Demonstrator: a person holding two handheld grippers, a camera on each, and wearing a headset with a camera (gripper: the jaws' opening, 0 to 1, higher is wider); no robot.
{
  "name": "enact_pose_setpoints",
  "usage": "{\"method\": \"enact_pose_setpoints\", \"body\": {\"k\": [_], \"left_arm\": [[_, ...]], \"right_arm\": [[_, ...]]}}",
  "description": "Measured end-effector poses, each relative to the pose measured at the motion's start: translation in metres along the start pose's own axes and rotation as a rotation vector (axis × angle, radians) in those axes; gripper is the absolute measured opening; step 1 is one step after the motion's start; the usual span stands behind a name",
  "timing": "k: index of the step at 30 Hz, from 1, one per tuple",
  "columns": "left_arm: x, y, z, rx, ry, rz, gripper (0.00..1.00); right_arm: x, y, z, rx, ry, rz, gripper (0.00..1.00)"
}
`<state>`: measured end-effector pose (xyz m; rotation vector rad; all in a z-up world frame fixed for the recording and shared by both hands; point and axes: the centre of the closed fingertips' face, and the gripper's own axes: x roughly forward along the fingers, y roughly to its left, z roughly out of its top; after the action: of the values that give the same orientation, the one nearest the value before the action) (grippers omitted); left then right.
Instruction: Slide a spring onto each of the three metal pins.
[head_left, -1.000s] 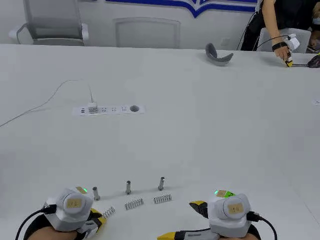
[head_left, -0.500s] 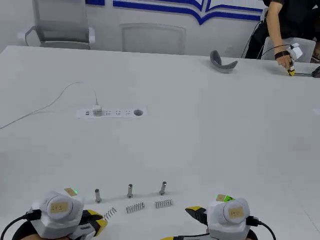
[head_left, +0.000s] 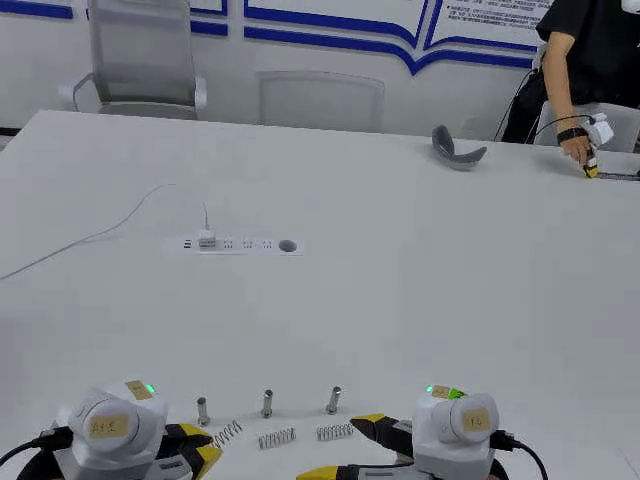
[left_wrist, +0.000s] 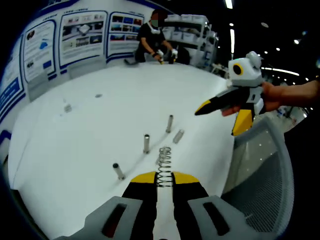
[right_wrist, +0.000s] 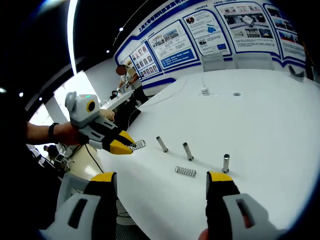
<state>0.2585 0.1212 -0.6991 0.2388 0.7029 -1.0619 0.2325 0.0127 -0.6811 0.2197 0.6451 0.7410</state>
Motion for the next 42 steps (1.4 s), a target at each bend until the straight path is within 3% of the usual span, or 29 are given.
{"method": "enact_pose_setpoints", "body": {"k": [11,19,30,39,42], "left_arm": [[-0.004,-0.006,0.030,0.060,-0.038,-0.010,0.10],[-0.001,-0.022,0.043,0.107,-0.047,-0.039,0.10],[0.005,-0.047,0.060,0.178,-0.059,-0.089,0.10],[0.008,-0.061,0.063,0.203,-0.065,-0.129,0.10],[0.009,-0.063,0.061,0.208,-0.063,-0.139,0.10]], "right_arm": [[0.013,0.011,0.030,0.006,-0.046,0.077,0.66],[0.017,0.021,0.045,0.069,-0.086,0.134,0.56],[0.021,0.031,0.047,0.126,-0.089,0.190,0.38],[0.021,0.036,0.037,0.197,-0.078,0.234,0.25],[0.019,0.038,0.036,0.232,-0.098,0.249,0.21]]}}
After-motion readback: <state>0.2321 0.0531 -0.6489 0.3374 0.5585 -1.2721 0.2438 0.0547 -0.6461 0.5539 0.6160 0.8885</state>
